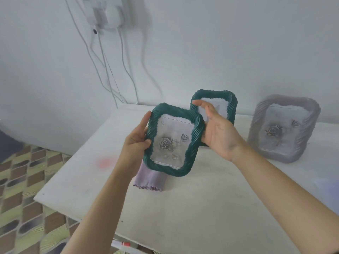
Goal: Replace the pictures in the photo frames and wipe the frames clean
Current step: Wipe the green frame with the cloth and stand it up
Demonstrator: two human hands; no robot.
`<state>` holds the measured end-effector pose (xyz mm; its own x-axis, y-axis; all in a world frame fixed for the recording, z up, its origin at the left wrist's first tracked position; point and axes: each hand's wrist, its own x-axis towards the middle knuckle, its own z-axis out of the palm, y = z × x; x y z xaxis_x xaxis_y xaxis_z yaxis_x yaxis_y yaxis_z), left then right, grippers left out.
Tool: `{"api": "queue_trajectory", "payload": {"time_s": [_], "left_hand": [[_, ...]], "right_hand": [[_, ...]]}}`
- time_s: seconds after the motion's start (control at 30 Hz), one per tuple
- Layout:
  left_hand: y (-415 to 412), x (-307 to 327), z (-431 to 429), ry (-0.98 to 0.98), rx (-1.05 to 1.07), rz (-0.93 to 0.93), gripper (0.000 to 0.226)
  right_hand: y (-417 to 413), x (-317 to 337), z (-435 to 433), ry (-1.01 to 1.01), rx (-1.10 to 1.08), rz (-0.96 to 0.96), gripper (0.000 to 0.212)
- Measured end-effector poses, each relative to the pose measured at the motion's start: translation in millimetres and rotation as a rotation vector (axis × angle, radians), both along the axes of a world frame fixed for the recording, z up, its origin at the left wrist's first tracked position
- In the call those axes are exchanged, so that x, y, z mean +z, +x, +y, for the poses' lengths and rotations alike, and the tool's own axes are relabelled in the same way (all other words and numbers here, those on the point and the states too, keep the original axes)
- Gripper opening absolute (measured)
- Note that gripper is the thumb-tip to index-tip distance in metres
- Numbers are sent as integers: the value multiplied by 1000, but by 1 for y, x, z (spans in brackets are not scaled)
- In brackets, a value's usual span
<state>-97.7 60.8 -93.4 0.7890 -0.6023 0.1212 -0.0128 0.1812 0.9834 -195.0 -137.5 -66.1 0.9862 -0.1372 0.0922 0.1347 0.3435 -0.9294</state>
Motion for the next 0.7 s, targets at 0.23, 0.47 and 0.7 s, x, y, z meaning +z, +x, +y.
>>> {"api": "queue_trajectory", "payload": {"time_s": [0.23, 0.47, 0.7], "left_hand": [[49, -1, 6, -36, 40, 75, 78], [103, 4, 9, -57, 42, 90, 77], [144, -4, 1, -30, 1, 125, 77]], "right_hand": [[47, -6, 15, -43, -116, -14, 33], [83, -31, 30, -75, -168, 23, 38], [124, -37, 37, -116, -271, 33, 25]]}}
